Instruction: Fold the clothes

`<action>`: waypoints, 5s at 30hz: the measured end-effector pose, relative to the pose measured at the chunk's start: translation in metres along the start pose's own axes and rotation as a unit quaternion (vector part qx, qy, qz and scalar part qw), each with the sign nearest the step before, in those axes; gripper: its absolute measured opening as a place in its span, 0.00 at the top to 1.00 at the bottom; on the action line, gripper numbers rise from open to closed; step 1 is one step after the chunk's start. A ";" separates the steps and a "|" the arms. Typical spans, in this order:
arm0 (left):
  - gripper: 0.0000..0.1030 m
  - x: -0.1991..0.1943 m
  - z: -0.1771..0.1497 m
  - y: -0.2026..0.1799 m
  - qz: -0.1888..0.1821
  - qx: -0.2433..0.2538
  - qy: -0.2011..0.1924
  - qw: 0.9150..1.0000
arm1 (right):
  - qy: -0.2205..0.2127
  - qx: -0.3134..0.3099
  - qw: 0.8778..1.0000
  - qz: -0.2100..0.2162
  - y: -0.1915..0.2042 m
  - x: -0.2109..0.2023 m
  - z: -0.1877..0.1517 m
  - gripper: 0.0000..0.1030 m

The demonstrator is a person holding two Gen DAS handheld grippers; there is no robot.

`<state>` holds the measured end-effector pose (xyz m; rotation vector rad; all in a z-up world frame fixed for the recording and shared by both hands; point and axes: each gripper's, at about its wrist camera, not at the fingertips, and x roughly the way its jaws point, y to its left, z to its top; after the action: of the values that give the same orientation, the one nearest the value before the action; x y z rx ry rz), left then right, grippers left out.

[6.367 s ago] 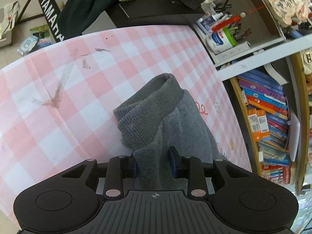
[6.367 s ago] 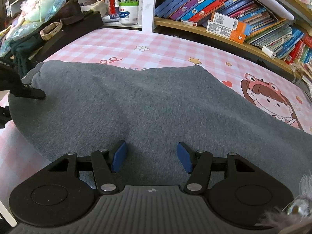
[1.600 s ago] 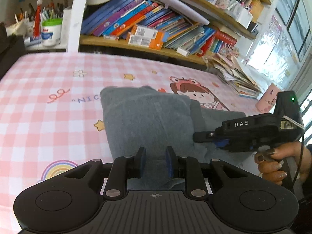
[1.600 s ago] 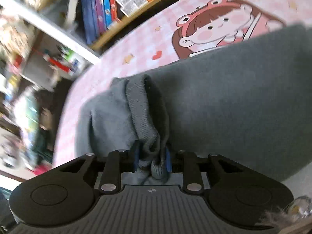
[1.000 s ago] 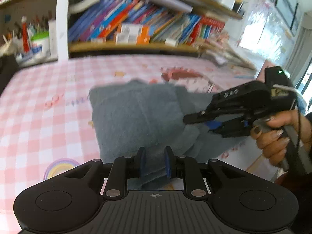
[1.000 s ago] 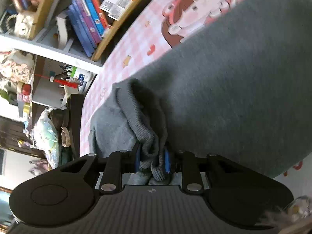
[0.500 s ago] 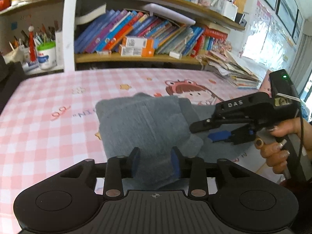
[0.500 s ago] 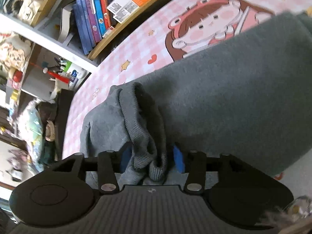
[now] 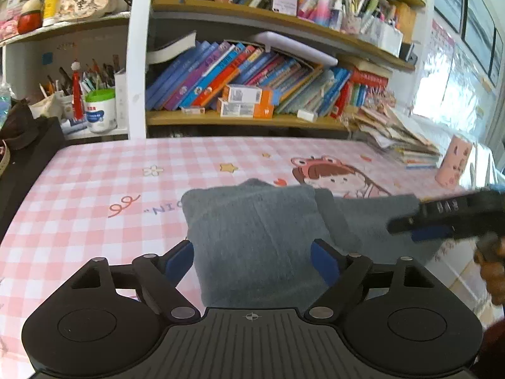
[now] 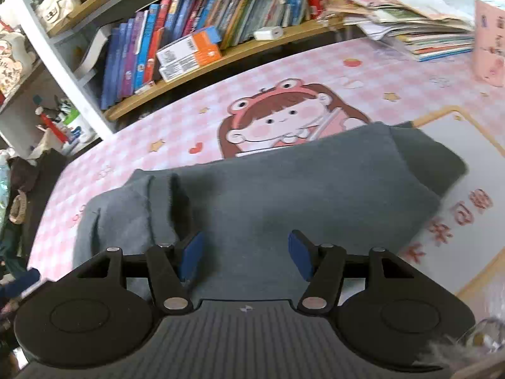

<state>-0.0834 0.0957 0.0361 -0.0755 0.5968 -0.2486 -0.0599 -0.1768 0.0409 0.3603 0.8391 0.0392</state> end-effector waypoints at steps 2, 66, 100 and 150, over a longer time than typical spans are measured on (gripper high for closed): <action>0.17 0.001 0.000 -0.002 -0.005 -0.006 -0.005 1.000 | 0.004 0.000 1.000 -0.014 -0.004 -0.005 -0.005 0.44; 0.15 0.028 0.000 -0.186 0.210 -0.044 0.036 0.976 | 0.132 0.234 0.950 0.161 -0.240 0.024 0.070 0.55; 0.15 0.022 0.004 -0.167 0.179 -0.041 0.003 0.983 | -0.063 0.202 0.971 0.112 -0.225 -0.046 0.099 0.88; 0.91 0.023 0.046 -0.025 -0.128 -0.177 -0.074 0.973 | -0.004 -0.120 0.991 0.061 -0.024 -0.012 0.044 0.35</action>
<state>-0.0444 0.0652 0.0647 -0.5142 0.4766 -0.3804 -0.0383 -0.2144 0.0685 0.1845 0.7944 0.2502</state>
